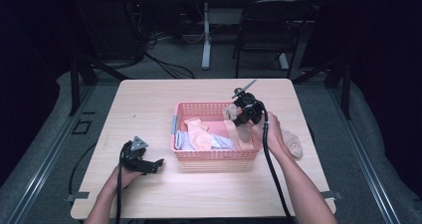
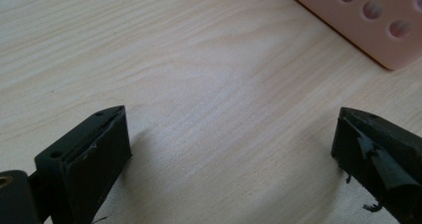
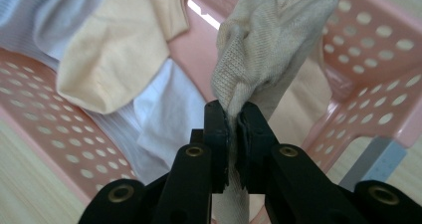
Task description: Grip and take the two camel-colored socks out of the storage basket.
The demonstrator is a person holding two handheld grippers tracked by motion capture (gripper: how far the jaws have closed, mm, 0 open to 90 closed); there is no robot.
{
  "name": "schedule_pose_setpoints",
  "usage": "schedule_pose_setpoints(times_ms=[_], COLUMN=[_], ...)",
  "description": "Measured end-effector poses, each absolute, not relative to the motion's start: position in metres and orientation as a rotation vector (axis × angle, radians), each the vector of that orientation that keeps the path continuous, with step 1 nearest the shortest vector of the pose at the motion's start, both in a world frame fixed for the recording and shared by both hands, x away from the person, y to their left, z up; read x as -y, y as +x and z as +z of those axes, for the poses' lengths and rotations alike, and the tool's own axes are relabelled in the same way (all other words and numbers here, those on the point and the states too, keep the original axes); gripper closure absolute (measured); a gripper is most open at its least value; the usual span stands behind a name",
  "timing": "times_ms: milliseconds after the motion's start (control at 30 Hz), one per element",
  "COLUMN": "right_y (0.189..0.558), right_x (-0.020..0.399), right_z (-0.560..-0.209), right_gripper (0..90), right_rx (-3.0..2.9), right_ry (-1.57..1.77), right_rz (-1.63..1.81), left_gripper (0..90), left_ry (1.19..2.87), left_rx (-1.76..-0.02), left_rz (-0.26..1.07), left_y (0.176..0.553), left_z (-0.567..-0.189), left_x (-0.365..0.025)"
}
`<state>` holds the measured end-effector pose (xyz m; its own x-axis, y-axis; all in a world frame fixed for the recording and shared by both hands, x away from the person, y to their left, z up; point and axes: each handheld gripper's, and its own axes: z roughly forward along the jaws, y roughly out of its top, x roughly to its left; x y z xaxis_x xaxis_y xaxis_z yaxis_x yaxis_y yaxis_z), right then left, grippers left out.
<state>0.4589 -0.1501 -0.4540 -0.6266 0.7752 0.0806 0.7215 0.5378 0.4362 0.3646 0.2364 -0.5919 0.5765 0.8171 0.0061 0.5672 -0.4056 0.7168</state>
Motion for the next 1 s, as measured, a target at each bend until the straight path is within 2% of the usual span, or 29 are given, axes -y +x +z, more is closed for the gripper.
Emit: schedule_pose_setpoints(times_ms=[167,733,1000], right_y=[0.454,0.444,0.435], right_x=[0.149,0.16,0.174], right_z=[-0.433,-0.412,-0.389], right_gripper=[84.4,84.3,84.3], right_rx=[-2.654,-2.657,-2.621], right_ry=[1.263,1.261,1.252], right_rz=[0.711,0.76,0.826], left_gripper=[1.8,1.9,1.8], left_ry=[2.129,2.124,2.129], left_rx=[-1.094,-1.1,-1.095], left_rz=[0.472,0.472,0.467], left_y=[0.365,0.364,0.365], left_z=[-0.592,-0.592,-0.592], left_x=[-0.237,-0.236,-0.237])
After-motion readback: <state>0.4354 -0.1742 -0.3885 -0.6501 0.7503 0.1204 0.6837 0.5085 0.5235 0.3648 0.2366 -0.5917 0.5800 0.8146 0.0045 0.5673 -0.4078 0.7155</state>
